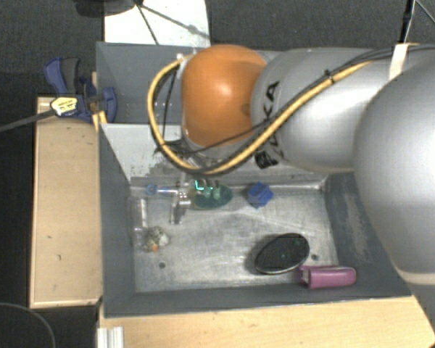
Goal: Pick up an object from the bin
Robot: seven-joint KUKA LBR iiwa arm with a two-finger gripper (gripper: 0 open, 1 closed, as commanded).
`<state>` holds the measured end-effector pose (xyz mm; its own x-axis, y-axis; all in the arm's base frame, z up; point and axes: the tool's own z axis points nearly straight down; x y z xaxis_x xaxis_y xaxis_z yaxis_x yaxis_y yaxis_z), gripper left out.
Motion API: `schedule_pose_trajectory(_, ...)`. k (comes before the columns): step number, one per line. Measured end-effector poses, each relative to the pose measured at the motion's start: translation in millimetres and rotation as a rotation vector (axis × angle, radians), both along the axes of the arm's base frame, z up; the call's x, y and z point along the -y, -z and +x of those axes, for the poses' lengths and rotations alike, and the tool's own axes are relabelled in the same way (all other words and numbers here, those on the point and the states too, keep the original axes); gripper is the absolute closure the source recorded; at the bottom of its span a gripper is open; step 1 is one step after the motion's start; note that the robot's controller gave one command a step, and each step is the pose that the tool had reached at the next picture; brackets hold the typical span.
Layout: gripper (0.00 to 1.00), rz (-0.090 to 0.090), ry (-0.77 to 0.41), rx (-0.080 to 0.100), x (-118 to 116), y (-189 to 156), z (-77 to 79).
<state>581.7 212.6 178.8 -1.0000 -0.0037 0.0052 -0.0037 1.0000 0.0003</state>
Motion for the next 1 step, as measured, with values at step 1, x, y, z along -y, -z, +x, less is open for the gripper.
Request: schedule_pose_trajectory(1, 0.00, -0.014, -0.282, 0.013, -23.7, 89.2, -53.1)
